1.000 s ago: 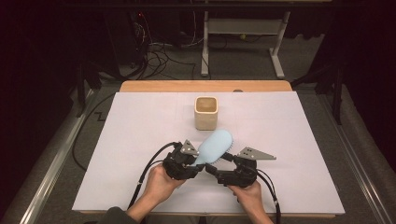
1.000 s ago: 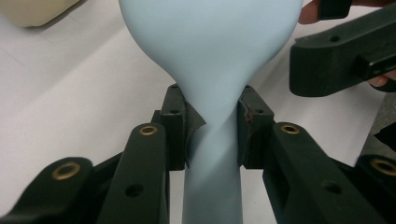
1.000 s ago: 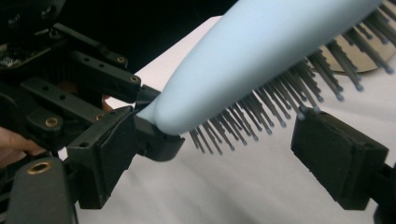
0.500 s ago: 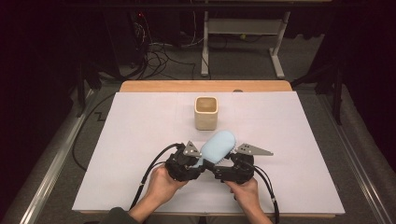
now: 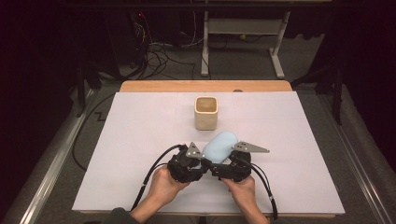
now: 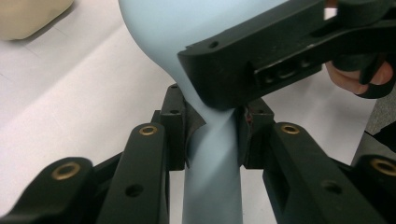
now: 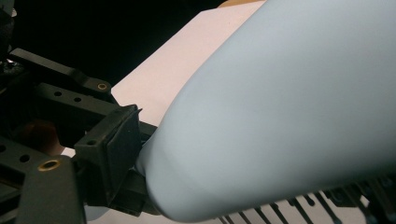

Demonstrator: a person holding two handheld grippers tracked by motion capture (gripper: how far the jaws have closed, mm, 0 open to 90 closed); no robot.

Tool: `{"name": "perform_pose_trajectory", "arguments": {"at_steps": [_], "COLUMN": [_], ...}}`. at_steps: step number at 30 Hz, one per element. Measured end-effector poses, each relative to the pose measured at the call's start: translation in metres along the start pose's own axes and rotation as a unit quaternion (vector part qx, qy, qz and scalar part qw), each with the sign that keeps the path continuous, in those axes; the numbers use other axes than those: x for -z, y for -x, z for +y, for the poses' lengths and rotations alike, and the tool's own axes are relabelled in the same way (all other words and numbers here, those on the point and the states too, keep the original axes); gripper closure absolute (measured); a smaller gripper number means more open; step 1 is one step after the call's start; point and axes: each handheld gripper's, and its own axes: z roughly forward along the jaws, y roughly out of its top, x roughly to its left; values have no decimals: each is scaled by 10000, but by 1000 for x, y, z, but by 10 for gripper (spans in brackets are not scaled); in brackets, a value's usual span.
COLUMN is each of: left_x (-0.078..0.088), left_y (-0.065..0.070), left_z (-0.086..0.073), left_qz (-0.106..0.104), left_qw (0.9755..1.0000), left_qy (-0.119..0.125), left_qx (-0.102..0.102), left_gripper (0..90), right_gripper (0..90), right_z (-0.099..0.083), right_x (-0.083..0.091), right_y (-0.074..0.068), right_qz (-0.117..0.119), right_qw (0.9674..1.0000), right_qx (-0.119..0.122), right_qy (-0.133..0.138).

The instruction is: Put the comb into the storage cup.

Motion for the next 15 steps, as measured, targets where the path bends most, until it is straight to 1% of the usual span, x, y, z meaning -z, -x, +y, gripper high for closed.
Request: {"name": "perform_pose_trajectory", "arguments": {"at_steps": [8, 9, 10, 12, 13, 15], "left_x": [0, -1, -1, -2, -1, -1], "left_y": [0, 0, 1, 0, 1, 1], "left_z": [0, 0, 0, 0, 0, 1], "left_qz": [24, 31, 44, 29, 30, 44], "left_qw": [10000, 10000, 10000, 10000, 10000, 10000], "left_qy": [-3, -6, -5, -17, -13, -12], "left_qx": [-2, -12, -3, -16, -15, -18], "left_gripper": [693, 693, 693, 693, 693, 693], "right_gripper": [278, 291, 329, 345, 379, 412], "right_z": [4, 4, 5, 6, 6, 8], "right_x": [0, 0, 1, 2, 3, 4], "right_y": [1, 1, 0, 0, 0, -2], "right_qz": [121, 132, 148, 166, 216, 231], "right_qw": [9996, 9996, 9995, 9994, 9992, 9993], "right_qx": [-216, -213, -214, -226, -227, -156], "right_qy": [-126, -147, -200, -209, -230, -233]}}
